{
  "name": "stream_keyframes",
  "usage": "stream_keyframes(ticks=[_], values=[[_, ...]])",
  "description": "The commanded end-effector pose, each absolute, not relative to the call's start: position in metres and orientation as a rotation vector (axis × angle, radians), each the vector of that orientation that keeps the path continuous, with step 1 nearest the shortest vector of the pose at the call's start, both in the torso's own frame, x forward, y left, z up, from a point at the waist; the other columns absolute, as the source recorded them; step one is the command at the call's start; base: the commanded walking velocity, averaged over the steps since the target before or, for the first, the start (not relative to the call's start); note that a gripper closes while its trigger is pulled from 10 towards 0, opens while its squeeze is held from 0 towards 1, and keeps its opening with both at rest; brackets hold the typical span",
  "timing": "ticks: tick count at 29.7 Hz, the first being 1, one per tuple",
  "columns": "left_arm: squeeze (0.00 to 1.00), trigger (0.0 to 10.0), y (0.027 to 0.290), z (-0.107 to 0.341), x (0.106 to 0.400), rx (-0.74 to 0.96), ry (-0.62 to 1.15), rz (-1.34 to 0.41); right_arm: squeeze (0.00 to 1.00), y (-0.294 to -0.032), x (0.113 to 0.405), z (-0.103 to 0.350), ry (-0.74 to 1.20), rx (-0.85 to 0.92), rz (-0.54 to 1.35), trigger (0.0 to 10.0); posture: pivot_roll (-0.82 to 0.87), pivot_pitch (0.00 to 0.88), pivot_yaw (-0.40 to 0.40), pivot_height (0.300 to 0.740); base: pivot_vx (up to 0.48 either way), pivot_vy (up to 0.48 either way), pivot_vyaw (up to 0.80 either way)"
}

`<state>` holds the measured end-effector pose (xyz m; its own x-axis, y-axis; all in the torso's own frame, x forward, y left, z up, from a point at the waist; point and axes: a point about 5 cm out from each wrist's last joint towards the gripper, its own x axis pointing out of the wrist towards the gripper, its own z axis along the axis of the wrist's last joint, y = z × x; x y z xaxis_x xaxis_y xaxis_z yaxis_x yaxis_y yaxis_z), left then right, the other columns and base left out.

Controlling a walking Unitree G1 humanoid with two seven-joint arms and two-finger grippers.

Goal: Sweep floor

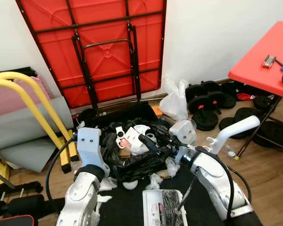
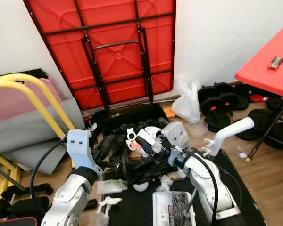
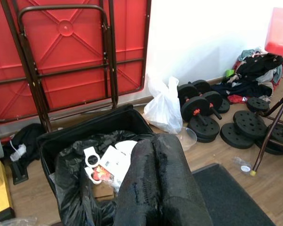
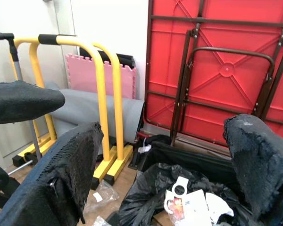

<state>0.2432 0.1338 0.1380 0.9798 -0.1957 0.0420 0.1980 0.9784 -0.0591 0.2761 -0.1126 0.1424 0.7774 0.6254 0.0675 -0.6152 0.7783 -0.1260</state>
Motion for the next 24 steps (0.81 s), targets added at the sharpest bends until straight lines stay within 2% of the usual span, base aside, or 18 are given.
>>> stream_keyframes(ticks=[1,12,24], values=[[0.00,10.0,0.1410,0.1300,0.2434,-0.054,-0.003,-0.125,0.00,-0.1136,0.2751,0.1368,-0.092,-0.093,0.669,10.0,-0.14,0.000,-0.007,0.740,0.000,0.000,0.00],[0.00,10.0,0.1434,0.1298,0.2444,-0.047,0.001,-0.116,0.00,-0.1134,0.2736,0.1361,-0.091,-0.088,0.667,10.0,-0.14,0.000,0.002,0.740,0.000,0.000,0.00],[0.00,10.0,0.1404,0.1301,0.2455,0.036,0.013,-0.129,0.00,-0.1136,0.2744,0.1366,-0.091,-0.084,0.668,10.0,-0.14,0.000,-0.003,0.740,0.000,0.000,0.00]])
